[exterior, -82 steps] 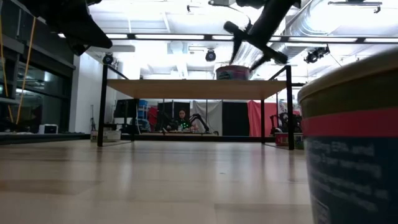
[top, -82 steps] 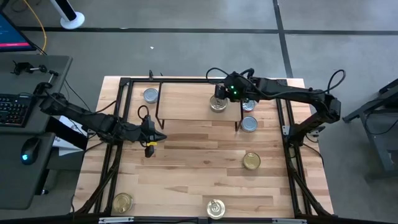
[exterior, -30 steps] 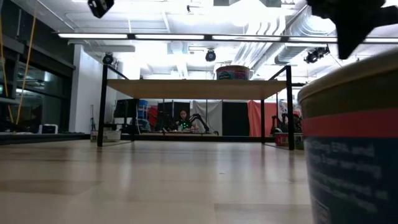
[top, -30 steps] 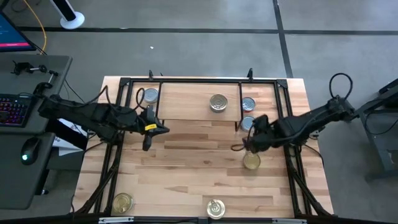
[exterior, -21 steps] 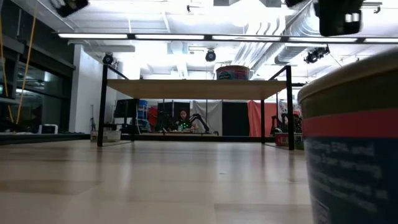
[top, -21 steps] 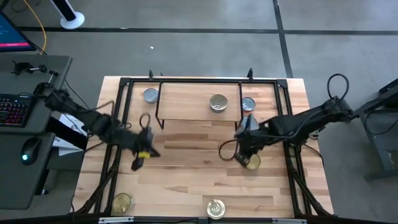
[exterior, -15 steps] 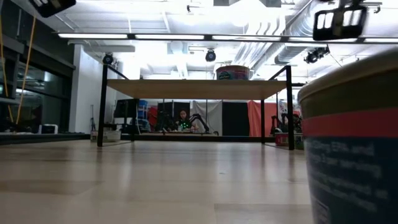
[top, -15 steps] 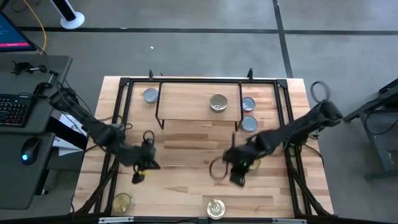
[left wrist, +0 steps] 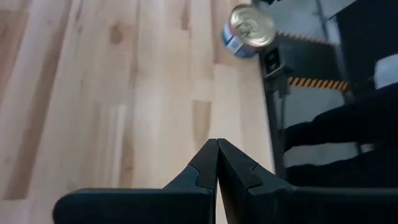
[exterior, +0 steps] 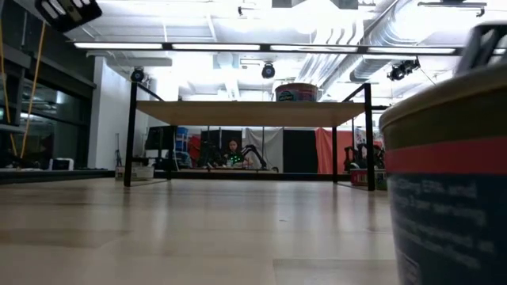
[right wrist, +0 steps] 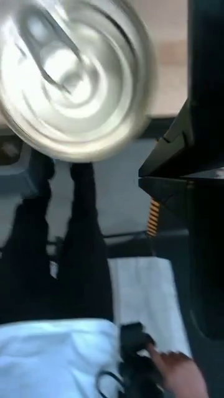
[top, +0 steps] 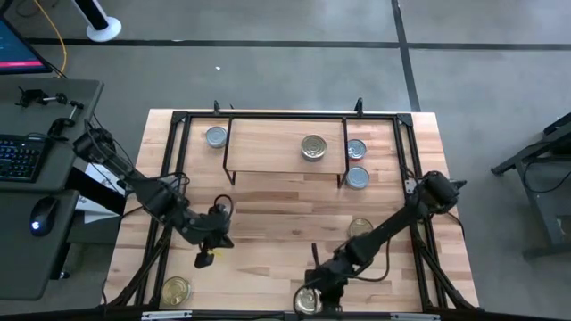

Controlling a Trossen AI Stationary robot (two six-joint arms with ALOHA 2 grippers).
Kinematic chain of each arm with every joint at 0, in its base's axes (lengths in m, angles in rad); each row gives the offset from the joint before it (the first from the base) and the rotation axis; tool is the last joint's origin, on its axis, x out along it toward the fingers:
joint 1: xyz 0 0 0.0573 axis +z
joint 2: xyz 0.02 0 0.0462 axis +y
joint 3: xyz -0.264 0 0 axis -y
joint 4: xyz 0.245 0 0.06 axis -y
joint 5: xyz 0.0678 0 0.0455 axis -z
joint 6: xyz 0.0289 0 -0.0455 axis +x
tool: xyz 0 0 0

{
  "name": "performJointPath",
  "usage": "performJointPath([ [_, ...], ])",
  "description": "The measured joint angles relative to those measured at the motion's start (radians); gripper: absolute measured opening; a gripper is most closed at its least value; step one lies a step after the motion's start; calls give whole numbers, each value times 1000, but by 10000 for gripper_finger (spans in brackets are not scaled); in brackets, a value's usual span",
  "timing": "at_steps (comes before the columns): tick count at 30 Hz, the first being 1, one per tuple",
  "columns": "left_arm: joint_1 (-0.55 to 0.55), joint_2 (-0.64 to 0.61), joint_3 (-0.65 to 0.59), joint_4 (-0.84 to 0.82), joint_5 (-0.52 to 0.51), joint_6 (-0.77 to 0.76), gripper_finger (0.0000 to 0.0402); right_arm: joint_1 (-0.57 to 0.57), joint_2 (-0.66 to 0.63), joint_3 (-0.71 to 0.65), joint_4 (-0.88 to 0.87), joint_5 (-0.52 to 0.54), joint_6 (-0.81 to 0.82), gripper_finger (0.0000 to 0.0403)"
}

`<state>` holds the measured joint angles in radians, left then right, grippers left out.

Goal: Stack canned seafood by type on shelf
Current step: Stack the blue pink tuna can on the other blue pink tuna can on the shelf

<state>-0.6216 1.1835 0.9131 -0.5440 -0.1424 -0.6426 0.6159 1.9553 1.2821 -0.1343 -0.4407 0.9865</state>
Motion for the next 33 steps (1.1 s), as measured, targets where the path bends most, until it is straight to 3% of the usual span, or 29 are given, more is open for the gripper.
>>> performJointPath([
  [4,38,-7,0,-73,23,70,0,-16,9,0,1,83,17,0],
  [8,96,-31,0,-78,65,130,0,-28,9,5,-5,101,2,0],
  [19,183,-44,0,-99,53,208,0,-69,5,9,-238,231,-115,0],
  [29,183,-43,0,-96,-96,173,0,-335,3,7,-160,399,-295,0],
  [33,183,-32,0,-57,-155,173,0,-424,-1,20,-131,369,-315,0],
])
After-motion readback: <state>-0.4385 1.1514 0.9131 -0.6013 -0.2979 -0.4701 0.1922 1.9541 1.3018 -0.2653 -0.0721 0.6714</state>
